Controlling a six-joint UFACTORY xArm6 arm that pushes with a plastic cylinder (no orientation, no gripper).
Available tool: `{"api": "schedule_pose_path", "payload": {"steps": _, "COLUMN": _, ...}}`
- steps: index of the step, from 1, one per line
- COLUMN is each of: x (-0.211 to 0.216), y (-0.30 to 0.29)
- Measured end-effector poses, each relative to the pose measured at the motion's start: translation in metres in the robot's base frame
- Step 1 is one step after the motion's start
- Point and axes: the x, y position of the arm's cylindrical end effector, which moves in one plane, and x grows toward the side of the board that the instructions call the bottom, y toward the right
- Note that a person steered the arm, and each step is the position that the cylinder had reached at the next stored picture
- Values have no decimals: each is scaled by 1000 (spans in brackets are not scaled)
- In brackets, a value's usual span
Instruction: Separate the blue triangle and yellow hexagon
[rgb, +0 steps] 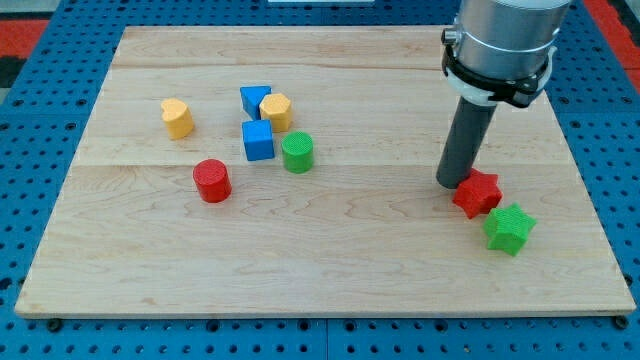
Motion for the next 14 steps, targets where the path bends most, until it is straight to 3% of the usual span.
{"api": "schedule_pose_path", "payload": {"steps": 1, "x": 0, "y": 26}}
{"api": "schedule_pose_path", "payload": {"steps": 2, "x": -14, "y": 14}}
{"api": "schedule_pose_path", "payload": {"steps": 4, "x": -120, "y": -39}}
{"api": "schedule_pose_path", "payload": {"steps": 6, "x": -188, "y": -222}}
{"api": "schedule_pose_path", "payload": {"steps": 8, "x": -213, "y": -368}}
{"api": "schedule_pose_path", "payload": {"steps": 9, "x": -172, "y": -356}}
{"api": "schedule_pose_path", "payload": {"steps": 11, "x": -147, "y": -227}}
{"api": "schedule_pose_path", "payload": {"steps": 14, "x": -62, "y": -132}}
